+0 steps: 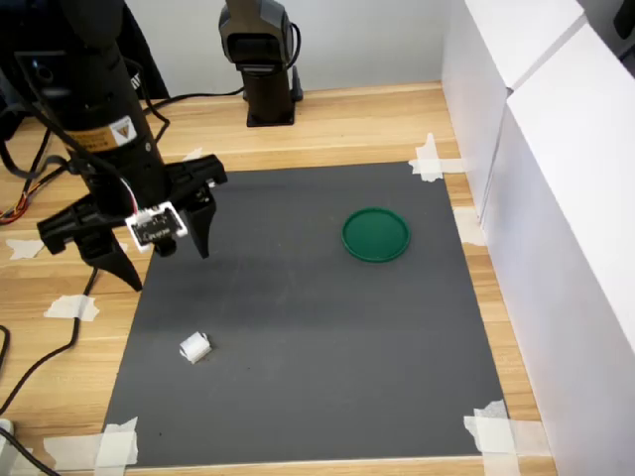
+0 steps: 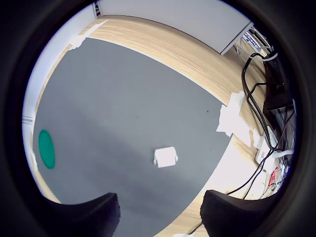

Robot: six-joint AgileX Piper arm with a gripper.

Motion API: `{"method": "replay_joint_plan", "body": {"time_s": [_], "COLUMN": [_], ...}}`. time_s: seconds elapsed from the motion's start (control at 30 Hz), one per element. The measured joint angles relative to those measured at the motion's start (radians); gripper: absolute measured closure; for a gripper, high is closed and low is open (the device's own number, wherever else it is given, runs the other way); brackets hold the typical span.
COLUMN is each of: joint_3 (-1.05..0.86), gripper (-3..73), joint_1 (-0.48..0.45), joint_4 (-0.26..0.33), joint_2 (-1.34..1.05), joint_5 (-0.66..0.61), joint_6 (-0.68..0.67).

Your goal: Grasp a white terminal and put it on the green lid.

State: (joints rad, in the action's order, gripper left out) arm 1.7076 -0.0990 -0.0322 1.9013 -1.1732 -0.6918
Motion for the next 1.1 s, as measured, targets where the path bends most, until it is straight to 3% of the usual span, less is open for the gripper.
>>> {"method": "replay_joint_plan", "body": {"time_s": [0.17,0.43,1.1], "joint_3": [0.0,0.001,0.003], "gripper": [1.1,1.1,1.1], "joint_1": [0.0,0.0,0.0], "joint_4": [-0.021,0.032,0.027], "joint_2": [0.049,0.135,0.223], "joint_5": [0.06,0.067,0.099], "joint_6": [0.007,0.006,0.024]}}
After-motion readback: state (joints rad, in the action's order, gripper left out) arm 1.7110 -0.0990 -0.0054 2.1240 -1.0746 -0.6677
